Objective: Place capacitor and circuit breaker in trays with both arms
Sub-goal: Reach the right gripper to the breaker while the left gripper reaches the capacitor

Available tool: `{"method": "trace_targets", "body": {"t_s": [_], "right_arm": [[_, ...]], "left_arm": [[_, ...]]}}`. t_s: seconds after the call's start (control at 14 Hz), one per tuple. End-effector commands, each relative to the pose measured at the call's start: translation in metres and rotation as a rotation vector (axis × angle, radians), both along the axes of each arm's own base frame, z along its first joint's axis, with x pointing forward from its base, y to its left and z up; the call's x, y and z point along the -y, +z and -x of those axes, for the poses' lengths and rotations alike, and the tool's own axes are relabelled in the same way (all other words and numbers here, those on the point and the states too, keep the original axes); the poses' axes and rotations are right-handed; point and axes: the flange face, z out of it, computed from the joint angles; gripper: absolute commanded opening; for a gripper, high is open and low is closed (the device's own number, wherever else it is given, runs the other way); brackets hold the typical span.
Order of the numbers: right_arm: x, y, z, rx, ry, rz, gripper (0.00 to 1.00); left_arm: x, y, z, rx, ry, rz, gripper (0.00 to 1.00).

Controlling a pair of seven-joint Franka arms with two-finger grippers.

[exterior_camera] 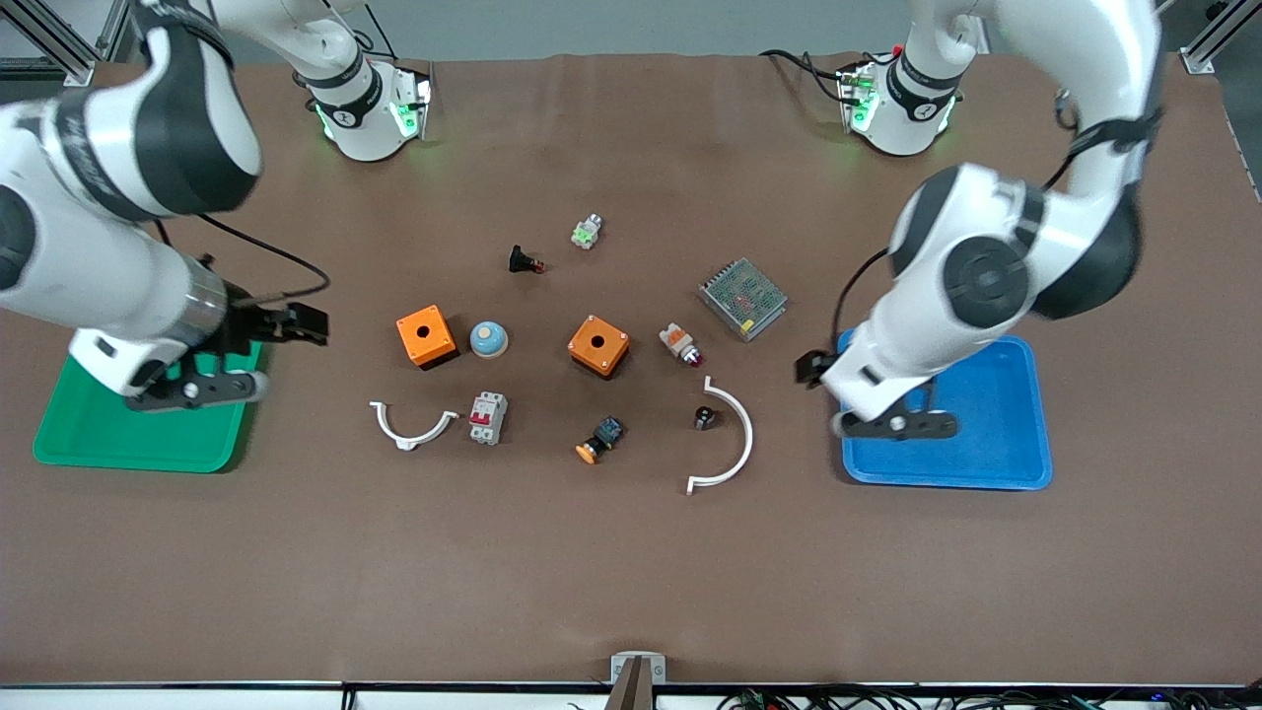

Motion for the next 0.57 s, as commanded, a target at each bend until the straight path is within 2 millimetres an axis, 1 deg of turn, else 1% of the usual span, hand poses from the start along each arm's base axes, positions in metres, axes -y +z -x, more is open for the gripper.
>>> {"method": "trace_targets", "body": {"t_s": [0.0, 0.07, 0.14, 0.21, 0.29, 0.36, 0.43, 0.5], "right_arm": [[-0.052, -0.017, -0.005, 0.030, -0.096, 0.013, 1.00], [-0.067, -0.028, -0.008, 0.042, -0.119, 0.015, 1.00], [-0.076, -0.040, -0.012, 0.068, -0.132, 0.005, 1.00], [-0.083, -0.067, -0.015, 0.058, -0.127, 0.006, 1.00], [-0.097, -0.090, -0.015, 0.035, -0.120, -0.003, 1.00], [-0.119, -0.113, -0.016, 0.037, -0.108, -0.026, 1.00], [-0.128, -0.133, -0.017, 0.047, -0.107, -0.033, 1.00], [-0.129, -0.155, -0.021, 0.066, -0.134, -0.035, 1.00]], "left_arm": [[0.055, -0.050, -0.001, 0.026, 0.091, 0.011, 0.99], [0.072, -0.071, 0.003, 0.033, 0.119, 0.019, 0.96], [0.089, -0.091, 0.008, 0.040, 0.142, 0.025, 0.92], [0.103, -0.108, 0.012, 0.051, 0.152, 0.034, 0.86], [0.109, -0.121, 0.014, 0.056, 0.156, 0.038, 0.82], [0.113, -0.135, 0.016, 0.052, 0.161, 0.038, 0.75], [0.117, -0.146, 0.019, 0.044, 0.168, 0.034, 0.71], [0.122, -0.159, 0.024, 0.033, 0.165, 0.028, 0.67]]}}
